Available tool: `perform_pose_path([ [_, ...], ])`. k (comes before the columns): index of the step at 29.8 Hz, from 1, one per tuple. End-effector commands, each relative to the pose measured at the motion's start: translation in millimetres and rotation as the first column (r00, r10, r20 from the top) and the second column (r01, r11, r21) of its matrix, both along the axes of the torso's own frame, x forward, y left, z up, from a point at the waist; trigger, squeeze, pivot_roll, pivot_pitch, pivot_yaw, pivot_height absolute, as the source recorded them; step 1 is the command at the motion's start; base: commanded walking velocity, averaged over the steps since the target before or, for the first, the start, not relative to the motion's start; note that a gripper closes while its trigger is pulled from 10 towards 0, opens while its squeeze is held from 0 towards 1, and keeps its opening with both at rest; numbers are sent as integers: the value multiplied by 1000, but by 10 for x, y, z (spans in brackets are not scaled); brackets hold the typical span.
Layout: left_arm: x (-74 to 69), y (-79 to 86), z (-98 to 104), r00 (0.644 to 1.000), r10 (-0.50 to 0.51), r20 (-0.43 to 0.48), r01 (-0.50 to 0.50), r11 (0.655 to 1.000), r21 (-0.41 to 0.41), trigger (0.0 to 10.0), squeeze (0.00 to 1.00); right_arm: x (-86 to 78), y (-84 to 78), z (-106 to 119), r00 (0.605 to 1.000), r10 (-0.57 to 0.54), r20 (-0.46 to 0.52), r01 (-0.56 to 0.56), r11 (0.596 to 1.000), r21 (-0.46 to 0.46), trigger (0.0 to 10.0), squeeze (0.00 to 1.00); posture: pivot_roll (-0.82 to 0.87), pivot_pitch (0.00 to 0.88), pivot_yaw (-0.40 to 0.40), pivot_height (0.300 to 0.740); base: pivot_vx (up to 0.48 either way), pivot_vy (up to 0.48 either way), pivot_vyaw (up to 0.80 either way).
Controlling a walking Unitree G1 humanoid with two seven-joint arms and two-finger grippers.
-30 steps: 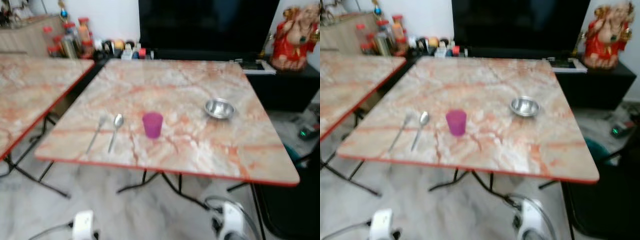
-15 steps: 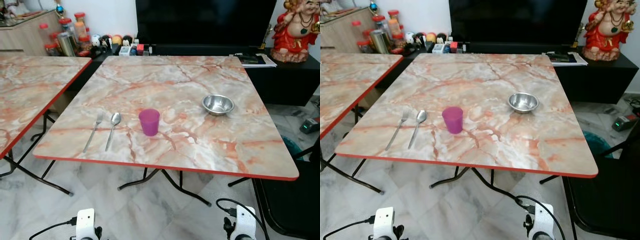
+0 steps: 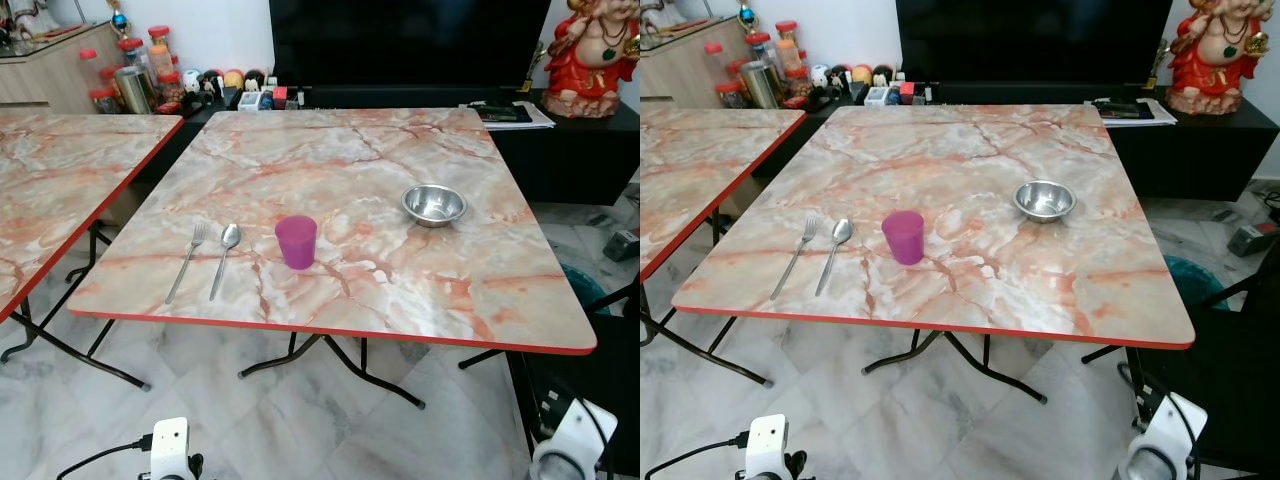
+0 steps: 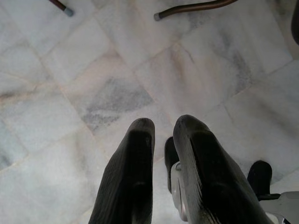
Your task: Setting the table
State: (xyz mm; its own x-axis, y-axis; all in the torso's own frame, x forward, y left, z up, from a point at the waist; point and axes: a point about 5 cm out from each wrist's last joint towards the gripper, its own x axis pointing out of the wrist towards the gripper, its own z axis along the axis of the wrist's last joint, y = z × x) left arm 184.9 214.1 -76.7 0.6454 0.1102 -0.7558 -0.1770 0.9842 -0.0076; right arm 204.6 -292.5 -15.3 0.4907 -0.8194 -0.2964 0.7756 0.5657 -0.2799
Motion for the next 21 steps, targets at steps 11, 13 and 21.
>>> perform_pose_path([
  [11,3,42,11,1000,-6,2,6,1000,10,10000,0,423,-168,1143,950,-86,300,196,912,-361,10000,0,-43,0,48,728,0,0,0],
  [13,3,44,11,1000,-6,2,6,1000,10,10000,0,506,-149,1262,944,-44,326,173,910,-376,10000,0,-50,0,48,728,0,0,0],
  [21,7,35,9,1000,-3,-4,3,1000,6,10000,0,1367,355,1884,809,344,476,-319,938,-135,10000,0,-54,0,49,728,0,0,0],
])
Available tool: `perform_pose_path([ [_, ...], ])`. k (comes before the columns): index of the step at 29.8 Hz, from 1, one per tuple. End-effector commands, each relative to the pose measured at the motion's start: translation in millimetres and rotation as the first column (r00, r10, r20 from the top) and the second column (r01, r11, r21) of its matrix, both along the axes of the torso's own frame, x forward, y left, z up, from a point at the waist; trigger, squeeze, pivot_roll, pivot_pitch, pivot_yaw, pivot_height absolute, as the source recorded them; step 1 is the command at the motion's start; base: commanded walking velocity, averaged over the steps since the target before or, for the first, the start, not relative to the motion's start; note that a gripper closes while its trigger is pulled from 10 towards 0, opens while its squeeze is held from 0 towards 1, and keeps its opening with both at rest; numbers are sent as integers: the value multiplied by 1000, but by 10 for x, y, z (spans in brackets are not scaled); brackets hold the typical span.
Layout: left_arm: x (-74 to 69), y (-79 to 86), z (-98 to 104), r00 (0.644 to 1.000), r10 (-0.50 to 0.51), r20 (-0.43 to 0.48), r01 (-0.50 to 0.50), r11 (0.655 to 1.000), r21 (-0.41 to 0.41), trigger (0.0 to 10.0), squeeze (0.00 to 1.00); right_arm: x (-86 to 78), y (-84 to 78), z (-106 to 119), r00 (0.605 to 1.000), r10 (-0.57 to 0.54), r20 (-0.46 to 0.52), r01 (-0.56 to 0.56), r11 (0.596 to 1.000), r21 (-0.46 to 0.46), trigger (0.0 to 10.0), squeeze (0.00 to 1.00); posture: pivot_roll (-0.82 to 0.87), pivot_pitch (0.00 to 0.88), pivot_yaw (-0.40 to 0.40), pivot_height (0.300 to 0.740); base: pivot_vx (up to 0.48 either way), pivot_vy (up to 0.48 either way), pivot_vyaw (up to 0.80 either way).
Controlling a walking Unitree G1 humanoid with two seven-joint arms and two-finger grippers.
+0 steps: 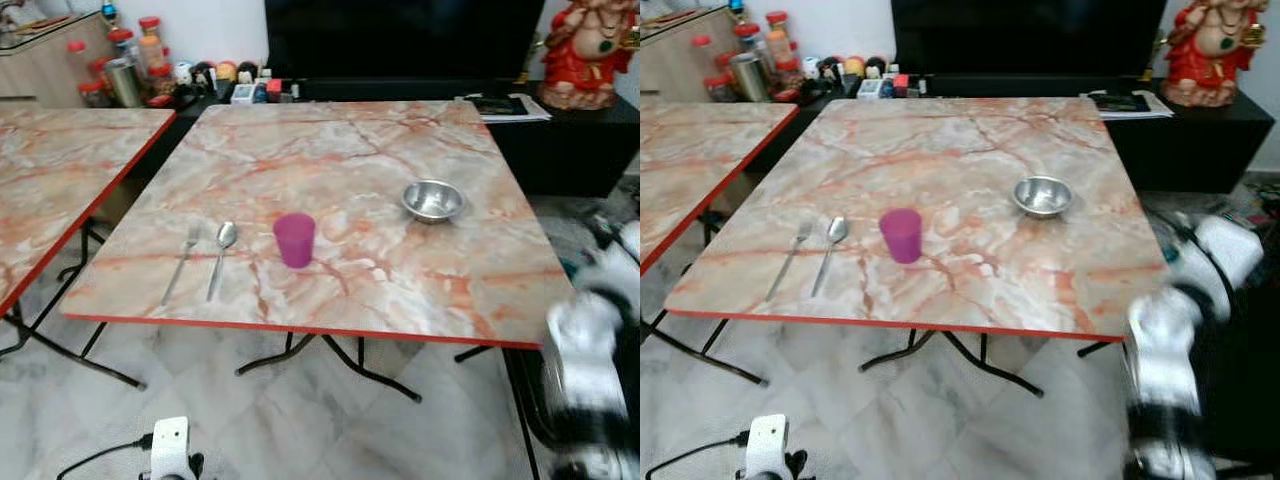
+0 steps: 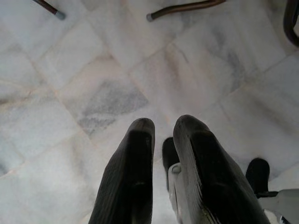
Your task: Setting the table
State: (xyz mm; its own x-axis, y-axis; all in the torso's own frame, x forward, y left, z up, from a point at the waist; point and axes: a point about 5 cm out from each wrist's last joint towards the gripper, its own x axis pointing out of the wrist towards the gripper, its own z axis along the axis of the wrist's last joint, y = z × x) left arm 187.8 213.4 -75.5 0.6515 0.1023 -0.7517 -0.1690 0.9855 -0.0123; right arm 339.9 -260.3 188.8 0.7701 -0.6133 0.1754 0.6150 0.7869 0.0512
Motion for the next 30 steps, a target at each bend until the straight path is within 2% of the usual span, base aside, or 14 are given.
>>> perform_pose_path([
  [1,-22,38,-5,1000,6,-12,-6,1000,8,10000,0,75,78,-94,993,98,-61,-94,993,76,10000,0,-54,0,49,728,0,0,0],
  [4,-24,36,-7,1000,10,-14,-10,1000,7,10000,0,184,150,78,982,187,-39,-184,979,89,10000,0,-47,0,47,728,0,0,0],
  [5,-30,38,-11,1000,11,-17,-11,1000,8,10000,0,280,207,167,962,272,-24,-267,955,129,10000,0,-47,0,49,728,0,0,0],
  [10,-33,45,-9,1000,16,-13,-16,1000,13,10000,0,398,284,224,933,357,-48,-347,928,138,10000,0,-42,0,48,728,0,0,0],
  [11,-34,46,-9,1000,22,-11,-22,1000,8,10000,0,433,355,223,914,398,-77,-388,914,118,10000,0,-39,0,46,728,0,0,0],
  [15,-36,41,-12,1000,21,-11,-21,1000,4,10000,0,465,461,285,881,464,-90,-462,886,44,10000,0,-37,0,46,728,0,0,0],
  [19,-37,39,-13,1000,19,-13,-19,1000,1,10000,0,494,488,327,861,501,-88,-497,865,62,10000,0,-37,0,47,728,0,0,0],
  [22,-40,31,-16,1000,13,-15,-13,1000,-3,10000,0,550,592,259,806,561,-191,-559,826,68,10000,0,-43,0,50,728,0,0,0],
  [25,-40,30,-16,1000,11,-16,-11,1000,-3,10000,0,570,625,259,800,569,-190,-568,821,64,10000,0,-37,0,46,728,0,0,0],
  [27,-37,40,-12,1000,12,-13,-12,1000,-3,10000,0,578,695,291,786,597,-160,-592,802,85,10000,0,-38,0,49,728,0,0,0],
  [30,-33,42,-9,1000,9,-11,-9,1000,-2,10000,0,578,714,329,786,600,-149,-598,799,62,10000,0,-38,0,49,728,245,0,0],
])
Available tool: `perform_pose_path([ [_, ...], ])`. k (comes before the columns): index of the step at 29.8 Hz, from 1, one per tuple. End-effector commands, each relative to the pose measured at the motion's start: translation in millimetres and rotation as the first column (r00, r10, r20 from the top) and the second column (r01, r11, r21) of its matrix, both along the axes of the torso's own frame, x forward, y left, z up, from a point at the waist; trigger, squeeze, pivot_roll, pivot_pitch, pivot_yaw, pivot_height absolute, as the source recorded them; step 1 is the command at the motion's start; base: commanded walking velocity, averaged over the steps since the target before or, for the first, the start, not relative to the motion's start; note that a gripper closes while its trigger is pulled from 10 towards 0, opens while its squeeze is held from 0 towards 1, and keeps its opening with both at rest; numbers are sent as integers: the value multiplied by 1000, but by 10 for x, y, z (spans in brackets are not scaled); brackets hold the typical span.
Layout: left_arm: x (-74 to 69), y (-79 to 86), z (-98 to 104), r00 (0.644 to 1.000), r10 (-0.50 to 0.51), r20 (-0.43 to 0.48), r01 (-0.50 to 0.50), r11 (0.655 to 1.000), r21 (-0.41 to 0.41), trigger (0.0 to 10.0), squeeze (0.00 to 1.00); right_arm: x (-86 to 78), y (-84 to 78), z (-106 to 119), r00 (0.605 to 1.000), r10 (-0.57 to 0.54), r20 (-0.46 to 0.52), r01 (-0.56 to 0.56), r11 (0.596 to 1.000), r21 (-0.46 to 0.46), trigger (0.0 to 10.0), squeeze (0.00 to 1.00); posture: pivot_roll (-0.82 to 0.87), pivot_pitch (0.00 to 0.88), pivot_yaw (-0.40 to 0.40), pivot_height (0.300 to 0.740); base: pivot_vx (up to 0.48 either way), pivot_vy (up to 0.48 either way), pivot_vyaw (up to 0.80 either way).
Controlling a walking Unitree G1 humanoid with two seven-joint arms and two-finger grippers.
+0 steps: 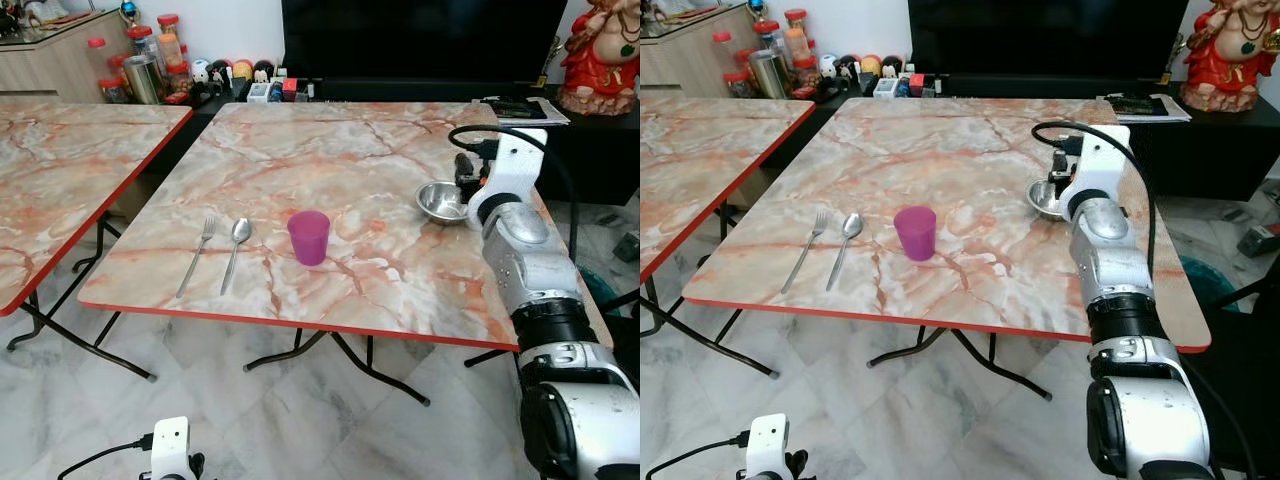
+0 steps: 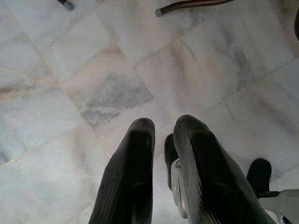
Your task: Setting the table
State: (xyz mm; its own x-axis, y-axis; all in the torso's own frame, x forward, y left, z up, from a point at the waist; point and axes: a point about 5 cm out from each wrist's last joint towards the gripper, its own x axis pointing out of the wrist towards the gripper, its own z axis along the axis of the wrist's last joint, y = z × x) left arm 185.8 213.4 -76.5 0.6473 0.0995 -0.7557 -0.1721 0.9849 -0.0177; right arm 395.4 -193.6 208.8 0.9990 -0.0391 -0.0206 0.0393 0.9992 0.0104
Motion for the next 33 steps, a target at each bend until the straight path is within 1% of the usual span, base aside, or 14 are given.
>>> perform_pose_path([
  [1,-13,43,1,1000,6,-6,-6,1000,4,10000,0,24,47,132,999,19,41,-19,1000,-7,10000,0,-38,0,49,728,247,0,0],
  [3,-12,38,1,1000,6,-4,-6,1000,3,10000,0,26,43,117,999,14,30,-14,1000,-22,10000,0,-34,0,45,728,247,0,0],
  [6,-16,28,-2,1000,7,-3,-7,1000,0,10000,0,30,29,83,1000,0,12,0,1000,-9,10000,0,-31,0,39,728,254,0,0],
  [9,-23,24,-6,1000,8,-4,-8,1000,-2,10000,0,29,54,80,1000,9,15,-10,999,33,10000,0,-32,0,37,728,256,0,-800],
  [11,-30,24,-10,1000,7,-6,-7,1000,-2,10000,0,25,85,86,1000,22,21,-22,1000,14,10000,0,-32,0,36,728,259,0,-800],
  [15,-30,24,-10,1000,7,-7,-7,1000,-2,10000,0,25,85,86,1000,21,21,-22,1000,14,10000,0,-32,0,36,728,259,0,-800],
  [20,-43,5,-19,1000,4,-8,-4,1000,-8,10000,0,30,130,130,999,17,48,-18,1000,21,10000,0,-30,0,32,728,256,0,0],
  [25,-44,-7,-21,1000,2,-7,-2,1000,-11,10000,0,34,132,129,999,14,43,-15,1000,22,10000,0,-27,0,27,728,256,0,0],
  [33,-41,-4,-19,1000,3,-6,-3,1000,-11,10000,0,34,184,136,998,26,49,-28,999,34,10000,0,-26,0,30,728,259,0,0],
])
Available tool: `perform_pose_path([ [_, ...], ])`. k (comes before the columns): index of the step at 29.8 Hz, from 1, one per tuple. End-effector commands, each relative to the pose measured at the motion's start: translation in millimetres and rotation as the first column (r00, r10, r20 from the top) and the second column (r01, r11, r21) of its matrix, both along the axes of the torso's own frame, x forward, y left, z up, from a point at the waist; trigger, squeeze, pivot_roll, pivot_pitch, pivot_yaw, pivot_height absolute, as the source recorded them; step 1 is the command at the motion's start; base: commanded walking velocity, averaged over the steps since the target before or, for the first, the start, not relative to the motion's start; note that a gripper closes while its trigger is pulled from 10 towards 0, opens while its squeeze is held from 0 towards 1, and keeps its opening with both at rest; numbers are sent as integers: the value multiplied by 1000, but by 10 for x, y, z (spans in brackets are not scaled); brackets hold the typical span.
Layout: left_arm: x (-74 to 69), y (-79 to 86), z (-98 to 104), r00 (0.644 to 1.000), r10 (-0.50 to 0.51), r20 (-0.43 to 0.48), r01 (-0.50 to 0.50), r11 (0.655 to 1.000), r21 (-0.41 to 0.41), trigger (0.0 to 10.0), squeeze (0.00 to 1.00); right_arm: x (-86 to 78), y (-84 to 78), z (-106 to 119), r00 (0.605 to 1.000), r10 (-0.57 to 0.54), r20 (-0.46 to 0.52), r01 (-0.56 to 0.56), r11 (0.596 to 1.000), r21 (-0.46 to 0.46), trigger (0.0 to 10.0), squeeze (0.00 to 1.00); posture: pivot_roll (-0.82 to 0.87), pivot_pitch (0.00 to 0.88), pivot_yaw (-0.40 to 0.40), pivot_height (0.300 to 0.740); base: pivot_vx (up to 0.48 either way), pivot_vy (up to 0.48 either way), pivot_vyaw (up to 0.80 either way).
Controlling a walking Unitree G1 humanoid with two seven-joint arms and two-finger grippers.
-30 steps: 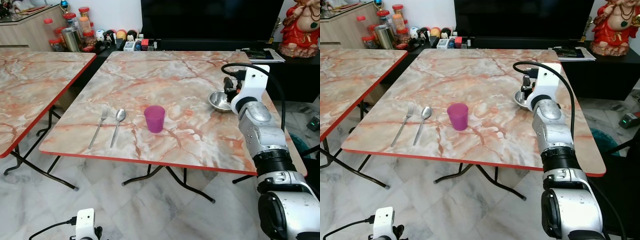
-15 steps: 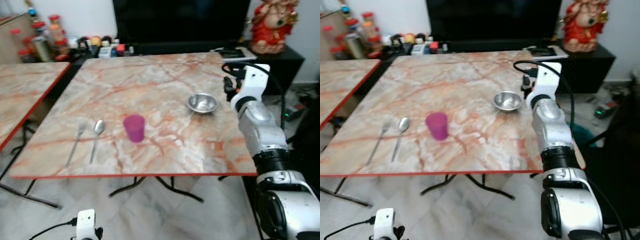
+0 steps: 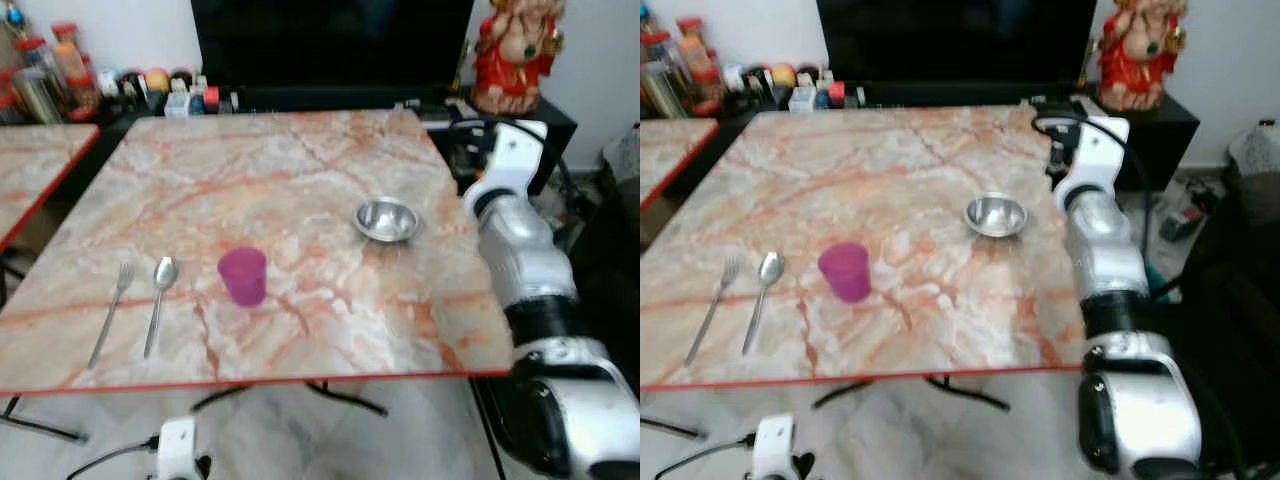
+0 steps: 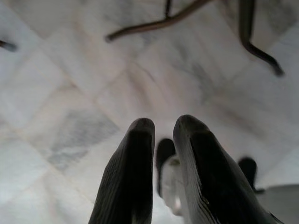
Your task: Setting the table
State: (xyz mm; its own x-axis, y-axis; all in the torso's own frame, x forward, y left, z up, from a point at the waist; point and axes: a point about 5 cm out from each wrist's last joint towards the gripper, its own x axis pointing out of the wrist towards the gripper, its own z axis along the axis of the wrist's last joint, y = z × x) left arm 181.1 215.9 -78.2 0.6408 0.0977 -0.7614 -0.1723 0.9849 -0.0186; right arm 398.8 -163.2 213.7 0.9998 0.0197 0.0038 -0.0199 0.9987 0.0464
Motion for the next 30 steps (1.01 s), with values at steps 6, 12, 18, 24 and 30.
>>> perform_pose_path([
  [6,-12,-19,-10,1000,5,-4,-5,1000,-7,10000,0,4,-112,87,999,-30,19,30,1000,7,10000,0,-26,0,35,728,260,0,0],
  [12,-21,-14,-14,1000,6,-6,-6,1000,-7,10000,0,-4,-78,83,1000,-22,21,22,1000,14,10000,0,-23,0,36,728,258,0,0],
  [18,-20,-19,-14,1000,6,-6,-6,1000,-6,10000,0,-3,-71,75,1000,-17,12,17,1000,21,10000,0,-22,0,38,728,259,0,0],
  [24,-17,-18,-13,1000,7,-6,-7,1000,-8,10000,0,-3,-58,66,1000,-15,4,15,999,39,10000,0,-21,0,37,728,260,0,0],
  [30,-19,-21,-14,1000,9,-6,-9,1000,-9,10000,0,-3,-48,62,1000,-10,1,10,999,36,10000,0,-20,0,36,728,268,0,0],
])
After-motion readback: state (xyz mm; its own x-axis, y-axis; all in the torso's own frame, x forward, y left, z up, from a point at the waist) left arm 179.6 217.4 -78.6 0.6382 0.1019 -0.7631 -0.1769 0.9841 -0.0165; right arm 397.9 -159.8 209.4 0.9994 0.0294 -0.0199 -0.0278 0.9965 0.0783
